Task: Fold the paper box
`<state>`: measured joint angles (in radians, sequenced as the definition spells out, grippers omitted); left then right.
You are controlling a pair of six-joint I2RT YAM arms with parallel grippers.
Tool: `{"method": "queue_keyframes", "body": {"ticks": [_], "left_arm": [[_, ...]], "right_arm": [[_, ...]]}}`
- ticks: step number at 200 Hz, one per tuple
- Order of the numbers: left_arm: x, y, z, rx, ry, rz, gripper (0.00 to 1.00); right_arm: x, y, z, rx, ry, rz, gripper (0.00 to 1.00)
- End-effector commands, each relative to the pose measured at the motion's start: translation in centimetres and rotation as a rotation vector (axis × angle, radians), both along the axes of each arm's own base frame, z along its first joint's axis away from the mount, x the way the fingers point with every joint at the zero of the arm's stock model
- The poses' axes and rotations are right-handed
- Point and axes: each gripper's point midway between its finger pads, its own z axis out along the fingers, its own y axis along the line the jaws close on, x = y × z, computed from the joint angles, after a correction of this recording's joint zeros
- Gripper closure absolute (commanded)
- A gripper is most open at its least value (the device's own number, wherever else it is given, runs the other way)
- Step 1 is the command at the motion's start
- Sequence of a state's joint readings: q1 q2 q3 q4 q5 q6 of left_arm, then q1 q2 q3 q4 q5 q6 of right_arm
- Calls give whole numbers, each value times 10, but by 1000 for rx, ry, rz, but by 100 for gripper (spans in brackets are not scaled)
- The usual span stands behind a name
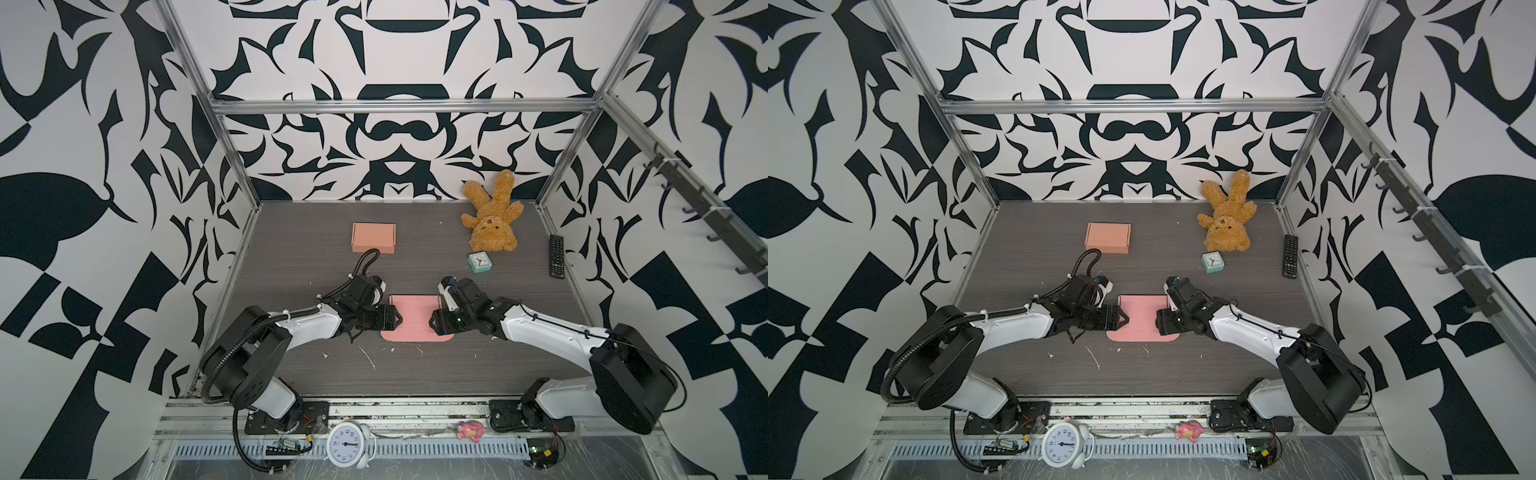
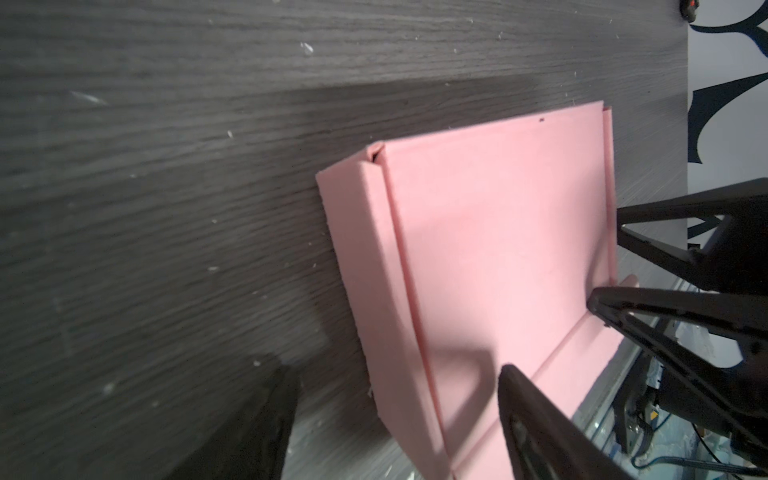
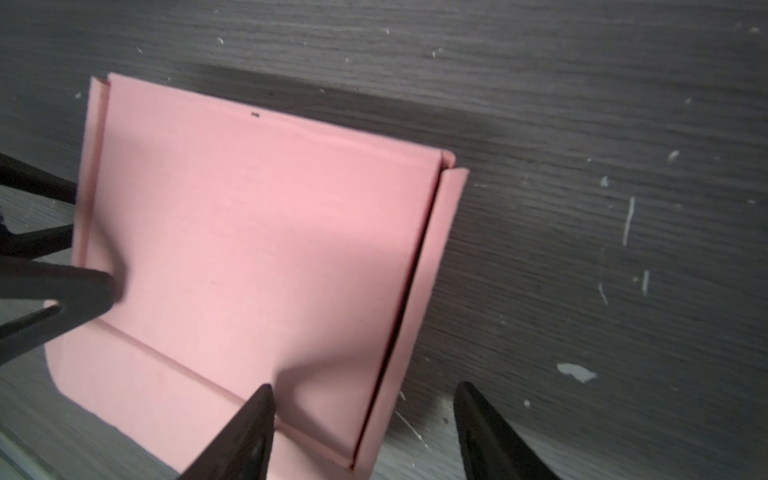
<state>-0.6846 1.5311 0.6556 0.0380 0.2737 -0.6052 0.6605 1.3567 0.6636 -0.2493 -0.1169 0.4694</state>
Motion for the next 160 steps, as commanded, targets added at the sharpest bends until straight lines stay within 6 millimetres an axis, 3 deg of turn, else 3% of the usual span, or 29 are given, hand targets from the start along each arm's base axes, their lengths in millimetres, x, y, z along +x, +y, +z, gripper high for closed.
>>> {"method": "queue_keyframes", "body": {"ticks": [1, 85, 160], "left_arm": [[-12, 13, -19, 49, 57, 15, 21], [-6, 16, 7, 56, -6, 15, 16], [-38, 17, 33, 105, -59, -46, 16]], "right_arm": [[1, -2, 2, -2, -4, -9, 30], [1, -8, 27, 2, -51, -17, 30], [-19, -16, 41, 36, -28, -26, 31]]}}
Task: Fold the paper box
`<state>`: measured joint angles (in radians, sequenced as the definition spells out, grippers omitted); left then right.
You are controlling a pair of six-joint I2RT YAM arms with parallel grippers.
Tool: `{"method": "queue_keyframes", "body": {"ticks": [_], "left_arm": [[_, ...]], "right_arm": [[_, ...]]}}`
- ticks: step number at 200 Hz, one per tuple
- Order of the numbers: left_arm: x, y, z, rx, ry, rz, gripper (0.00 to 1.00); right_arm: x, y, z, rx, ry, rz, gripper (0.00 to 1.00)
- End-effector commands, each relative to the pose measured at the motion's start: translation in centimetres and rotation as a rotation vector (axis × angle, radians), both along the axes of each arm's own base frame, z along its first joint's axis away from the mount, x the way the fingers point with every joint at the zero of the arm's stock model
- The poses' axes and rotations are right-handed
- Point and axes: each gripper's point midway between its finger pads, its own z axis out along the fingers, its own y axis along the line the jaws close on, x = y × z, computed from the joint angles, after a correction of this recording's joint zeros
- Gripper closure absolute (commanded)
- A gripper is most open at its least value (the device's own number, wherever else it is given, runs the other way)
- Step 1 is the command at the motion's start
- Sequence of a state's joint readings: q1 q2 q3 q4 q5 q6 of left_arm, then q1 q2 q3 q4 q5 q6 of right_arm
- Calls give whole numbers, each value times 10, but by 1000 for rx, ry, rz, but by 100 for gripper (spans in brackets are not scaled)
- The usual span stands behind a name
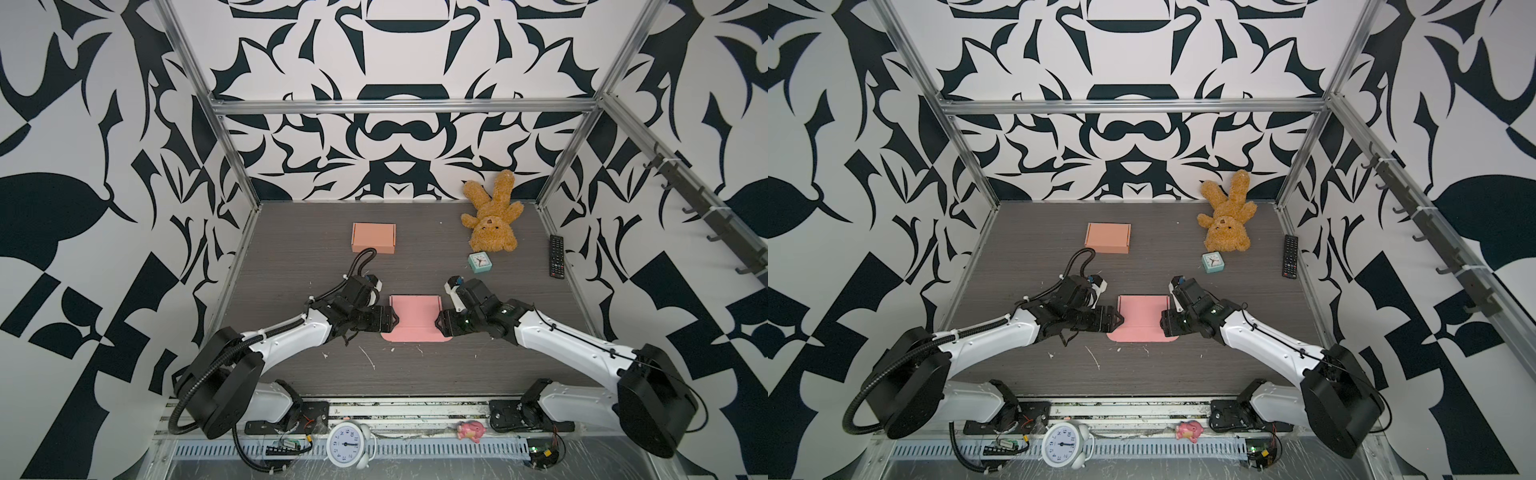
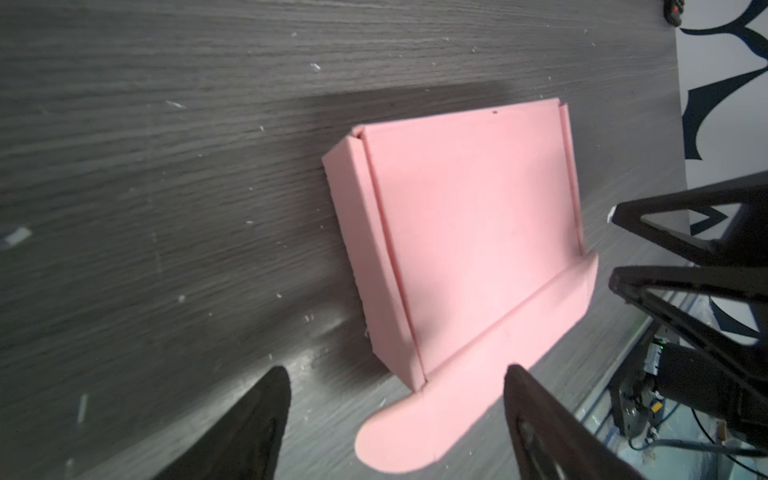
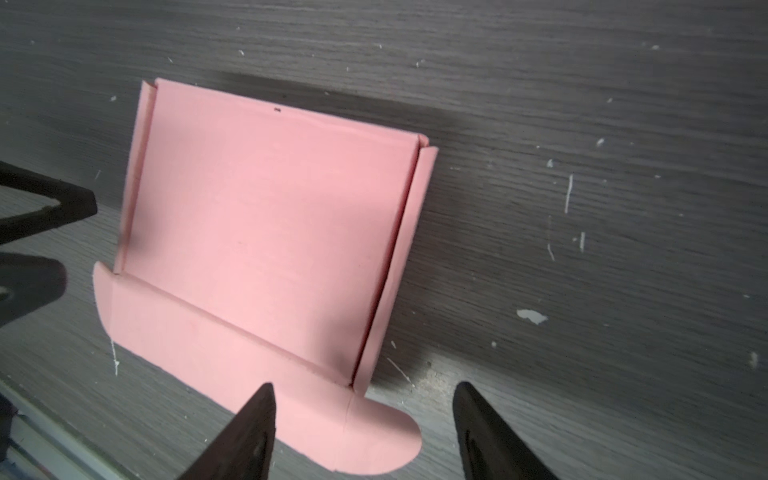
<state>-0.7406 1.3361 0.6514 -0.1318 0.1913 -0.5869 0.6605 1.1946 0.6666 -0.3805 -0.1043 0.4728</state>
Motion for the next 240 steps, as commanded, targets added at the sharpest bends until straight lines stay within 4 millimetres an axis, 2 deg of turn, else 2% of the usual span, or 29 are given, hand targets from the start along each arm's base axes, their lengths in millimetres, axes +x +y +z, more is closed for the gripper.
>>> {"method": "queue_keyframes", "body": {"ticks": [1, 22, 24, 29, 64, 68, 126, 240], "left_arm": [[-17, 6, 0, 65, 9, -25, 17], [-26, 1, 4, 68, 10, -51, 18], [-27, -1, 11, 50, -7, -54, 18], [-28, -4, 16, 39, -13, -60, 18], [-34, -17, 21, 27, -15, -88, 19], [-34, -17, 12, 49, 6, -88, 19], [-26, -26, 5, 62, 6, -91, 19], [-27, -34, -10, 57, 49, -100, 21]], "right_arm": [[-6, -3, 11, 25, 4, -16, 31], [-15, -3, 10, 37, 26, -11, 32], [-15, -3, 10, 36, 28, -11, 32], [-17, -3, 9, 38, 31, -11, 32], [-23, 1, 7, 66, 46, -13, 32], [-23, 1, 6, 69, 47, -11, 33], [-26, 18, -7, 79, 68, 13, 33], [-25, 28, -23, 85, 91, 26, 33]]}}
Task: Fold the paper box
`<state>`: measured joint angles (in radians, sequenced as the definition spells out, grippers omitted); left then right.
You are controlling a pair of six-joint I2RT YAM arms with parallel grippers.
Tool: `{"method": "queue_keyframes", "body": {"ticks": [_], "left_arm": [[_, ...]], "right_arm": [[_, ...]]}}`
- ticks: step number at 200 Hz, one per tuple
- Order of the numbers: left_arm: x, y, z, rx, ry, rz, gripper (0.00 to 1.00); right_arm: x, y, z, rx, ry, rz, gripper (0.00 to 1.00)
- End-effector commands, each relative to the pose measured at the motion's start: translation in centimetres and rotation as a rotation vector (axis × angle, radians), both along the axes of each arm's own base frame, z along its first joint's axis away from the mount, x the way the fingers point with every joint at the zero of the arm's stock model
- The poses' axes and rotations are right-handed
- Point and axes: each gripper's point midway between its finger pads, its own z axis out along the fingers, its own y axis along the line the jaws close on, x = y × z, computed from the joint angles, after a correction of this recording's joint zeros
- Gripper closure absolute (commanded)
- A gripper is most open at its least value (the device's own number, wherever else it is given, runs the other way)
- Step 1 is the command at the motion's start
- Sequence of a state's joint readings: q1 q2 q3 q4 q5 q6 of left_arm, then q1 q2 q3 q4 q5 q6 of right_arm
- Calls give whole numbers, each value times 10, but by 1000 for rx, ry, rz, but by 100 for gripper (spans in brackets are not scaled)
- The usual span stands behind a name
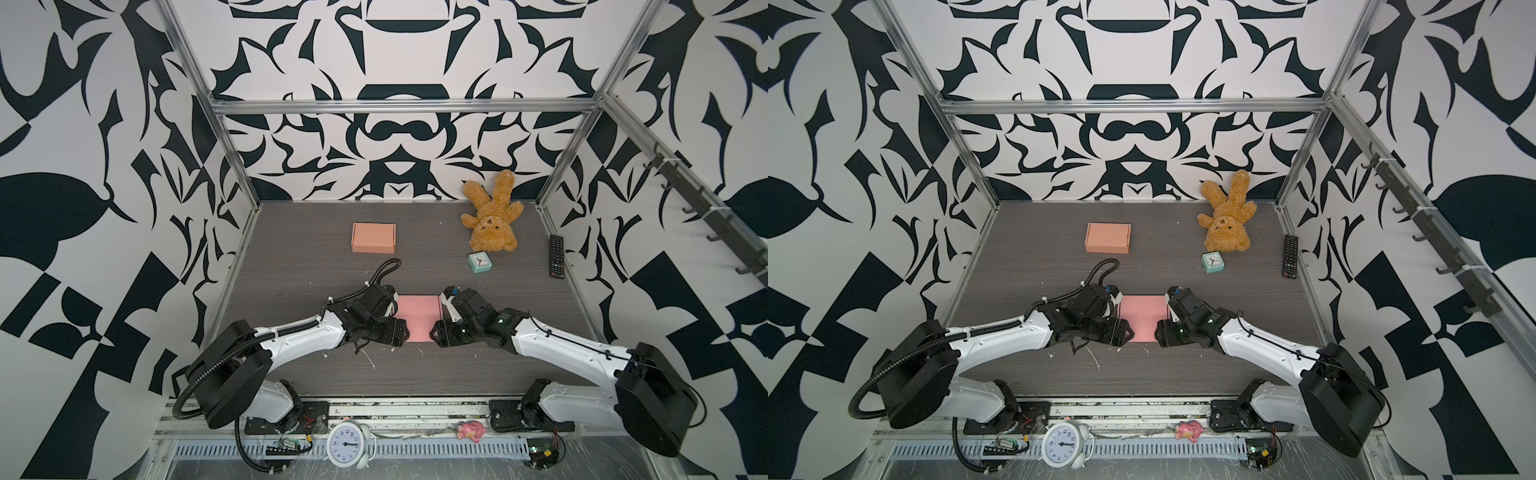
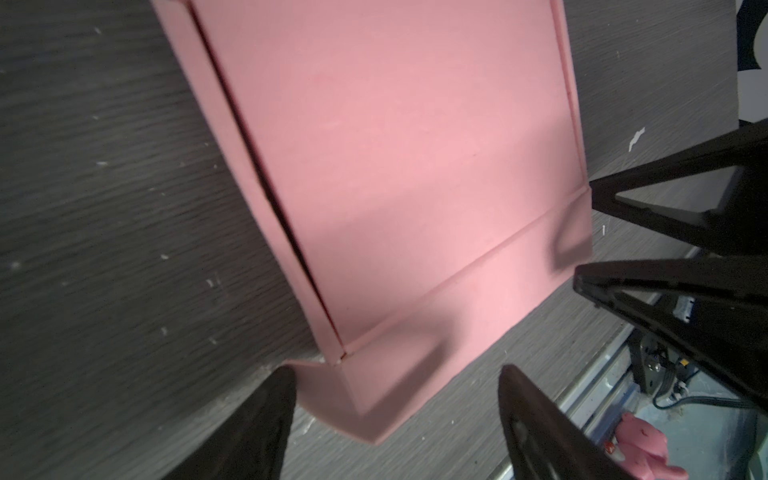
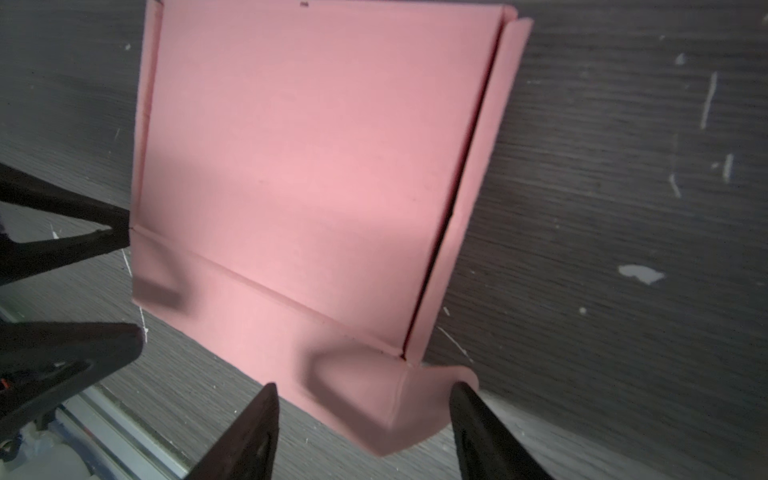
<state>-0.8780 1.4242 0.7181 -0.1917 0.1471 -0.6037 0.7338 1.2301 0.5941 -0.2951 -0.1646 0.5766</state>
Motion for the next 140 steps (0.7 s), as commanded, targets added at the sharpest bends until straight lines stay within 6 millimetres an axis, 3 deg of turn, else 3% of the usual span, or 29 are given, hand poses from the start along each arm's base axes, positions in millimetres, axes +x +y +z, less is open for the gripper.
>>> {"method": "queue_keyframes", "body": {"ticks": [1, 52, 140], "left_arm": [[1, -7, 3, -23, 11, -1, 21], [-8, -13, 5, -36, 17, -11, 21], [-15, -15, 9, -45, 14, -13, 22]], "right_arm": [[1, 9, 0, 28, -5, 7, 33], [-6, 20, 2, 47, 0, 34, 33], [-13, 18, 8, 34, -15, 34, 33]]}}
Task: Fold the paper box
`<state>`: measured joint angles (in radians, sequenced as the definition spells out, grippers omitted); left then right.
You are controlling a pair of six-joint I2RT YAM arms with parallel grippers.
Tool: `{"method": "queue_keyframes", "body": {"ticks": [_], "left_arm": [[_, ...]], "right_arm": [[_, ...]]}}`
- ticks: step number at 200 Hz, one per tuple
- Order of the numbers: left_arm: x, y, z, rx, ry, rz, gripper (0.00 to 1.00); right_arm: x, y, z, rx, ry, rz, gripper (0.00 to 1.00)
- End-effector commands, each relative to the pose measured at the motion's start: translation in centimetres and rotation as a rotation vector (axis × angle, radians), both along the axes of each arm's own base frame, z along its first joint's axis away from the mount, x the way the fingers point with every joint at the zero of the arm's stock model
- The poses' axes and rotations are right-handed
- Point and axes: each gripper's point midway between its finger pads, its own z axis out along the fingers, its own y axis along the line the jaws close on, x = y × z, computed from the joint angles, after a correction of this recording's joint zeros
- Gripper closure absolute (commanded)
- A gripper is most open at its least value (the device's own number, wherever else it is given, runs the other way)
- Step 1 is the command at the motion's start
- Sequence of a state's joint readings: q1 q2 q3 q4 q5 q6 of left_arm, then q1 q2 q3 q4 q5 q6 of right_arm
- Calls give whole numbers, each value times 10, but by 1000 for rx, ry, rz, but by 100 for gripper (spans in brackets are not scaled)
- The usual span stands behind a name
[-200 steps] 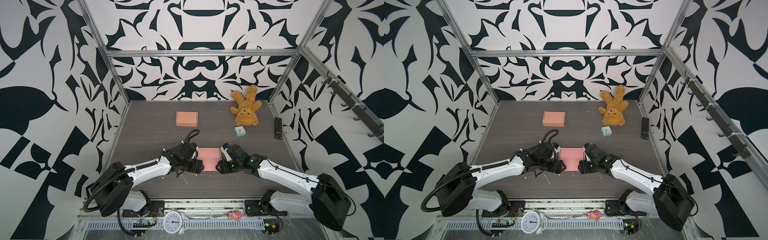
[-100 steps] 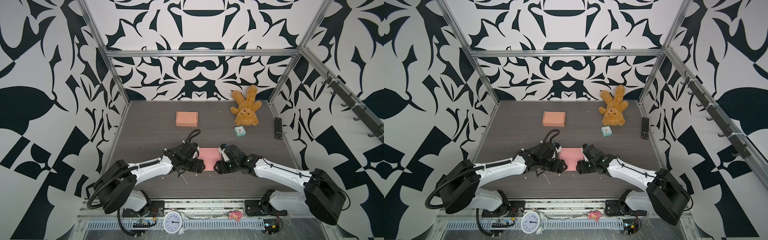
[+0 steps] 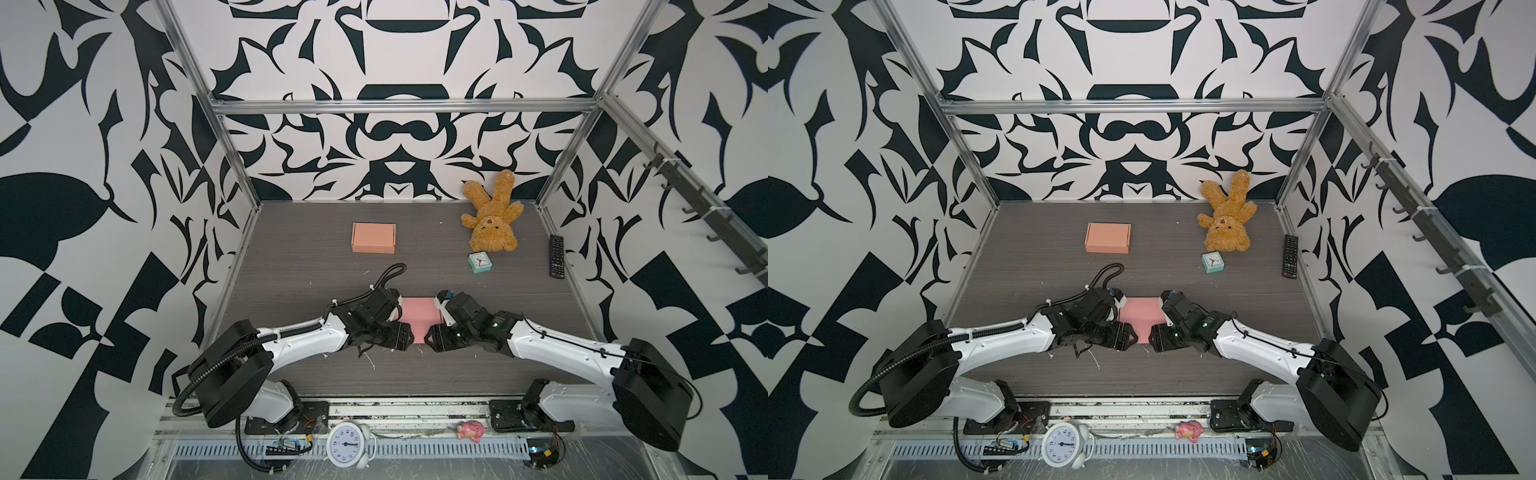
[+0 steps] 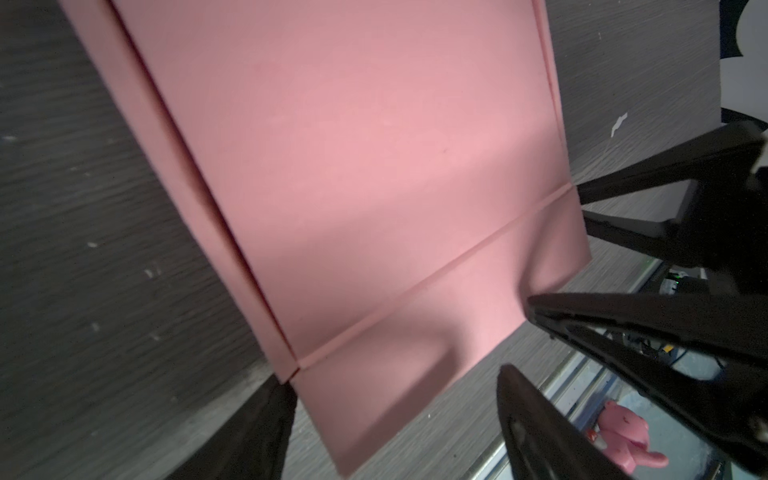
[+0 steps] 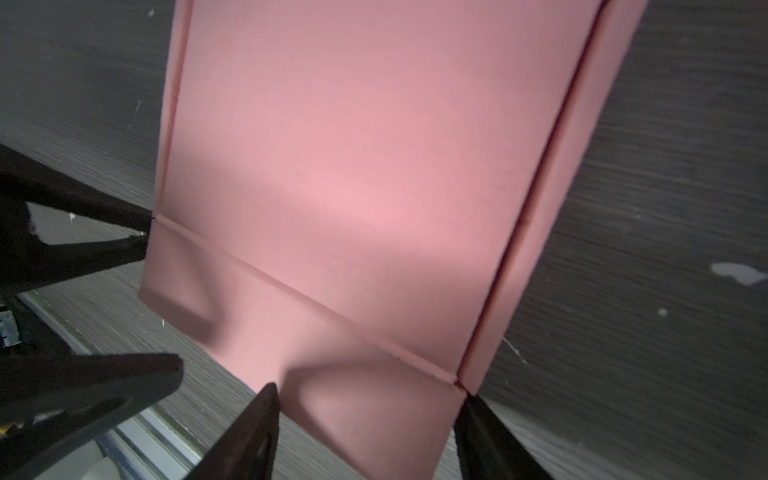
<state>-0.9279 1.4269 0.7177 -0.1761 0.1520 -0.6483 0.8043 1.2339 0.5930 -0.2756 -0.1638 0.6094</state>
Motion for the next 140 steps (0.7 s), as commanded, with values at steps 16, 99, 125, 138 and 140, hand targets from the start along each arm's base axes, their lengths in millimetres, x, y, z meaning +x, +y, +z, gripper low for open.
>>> {"method": "queue_keyframes", "body": {"ticks": [16, 99, 125, 138, 140], "left_arm": [[-2, -3, 5, -20, -3, 6, 22], [-4, 5, -9, 18, 12, 24, 31], [-4, 6, -11, 22, 14, 27, 33], [-3, 7, -12, 25, 11, 29, 34], [-3, 7, -12, 26, 11, 29, 34]], "right_arm": [[-1, 1, 5, 7, -21, -10, 33], [1, -10, -8, -52, -28, -39, 36], [1, -10, -10, -54, -27, -40, 37], [2, -10, -11, -58, -26, -41, 38], [2, -10, -12, -58, -27, -42, 38]]}}
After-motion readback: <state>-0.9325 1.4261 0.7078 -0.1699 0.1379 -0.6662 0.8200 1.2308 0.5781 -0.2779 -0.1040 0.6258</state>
